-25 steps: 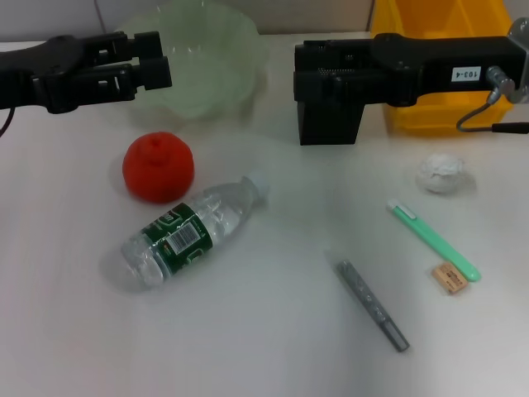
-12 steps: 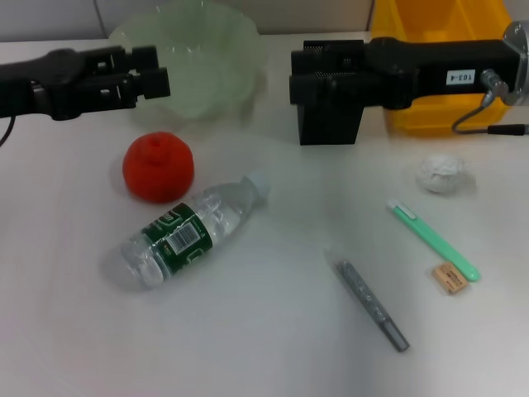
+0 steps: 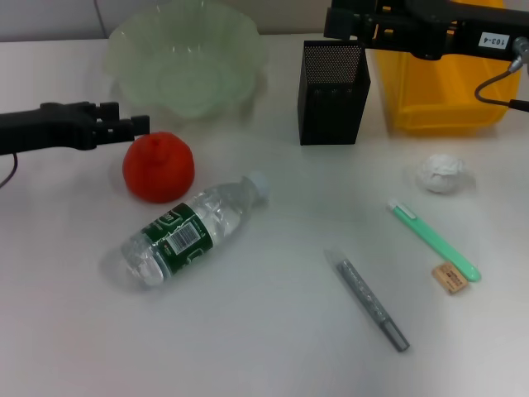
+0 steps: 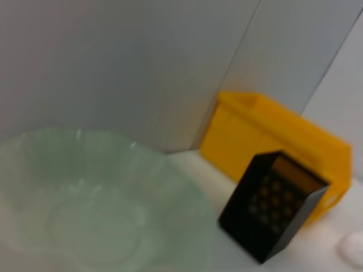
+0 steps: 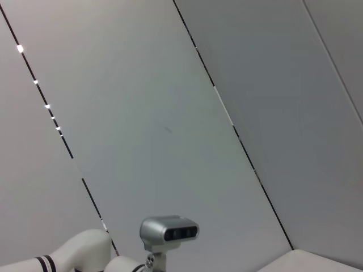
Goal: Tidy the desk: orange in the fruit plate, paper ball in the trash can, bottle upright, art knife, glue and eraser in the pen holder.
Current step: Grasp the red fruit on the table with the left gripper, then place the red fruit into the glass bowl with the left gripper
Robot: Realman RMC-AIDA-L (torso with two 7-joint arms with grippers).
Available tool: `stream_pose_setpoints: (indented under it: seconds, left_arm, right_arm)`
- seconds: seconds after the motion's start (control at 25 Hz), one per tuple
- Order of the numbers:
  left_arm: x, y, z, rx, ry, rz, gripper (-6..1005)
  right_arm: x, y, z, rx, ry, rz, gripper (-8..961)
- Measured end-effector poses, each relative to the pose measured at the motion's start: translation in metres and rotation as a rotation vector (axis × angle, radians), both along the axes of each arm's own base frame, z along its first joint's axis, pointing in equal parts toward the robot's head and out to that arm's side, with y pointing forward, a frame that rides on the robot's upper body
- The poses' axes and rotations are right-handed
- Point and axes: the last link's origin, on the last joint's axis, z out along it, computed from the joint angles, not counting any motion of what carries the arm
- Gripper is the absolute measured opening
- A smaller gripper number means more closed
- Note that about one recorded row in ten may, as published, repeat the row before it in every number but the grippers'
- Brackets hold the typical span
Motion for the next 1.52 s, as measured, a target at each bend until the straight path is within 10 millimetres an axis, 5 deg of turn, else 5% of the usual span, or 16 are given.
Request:
stream_pose_setpoints:
  seconds: [0.28,0.8,1.52]
  left_arm:
    - [-0.013,0.0,-0.031,0.052,0.131,-0.015,773]
    - [-0.015,0.0,-0.053,0.051,0.217,-0.044,765]
    - [0.008,0.009,-0.046,0.005,0.183,-0.122,307]
  right_arm:
    - [0.0,0.0,-0.001,-0.003,0.0,-0.001,756]
    - [0.002,-0.002,-0.003,-0.007,0.008,-0.011,755]
    - [0.02,-0.009,0.004,0.032,0.034,-0.061,754]
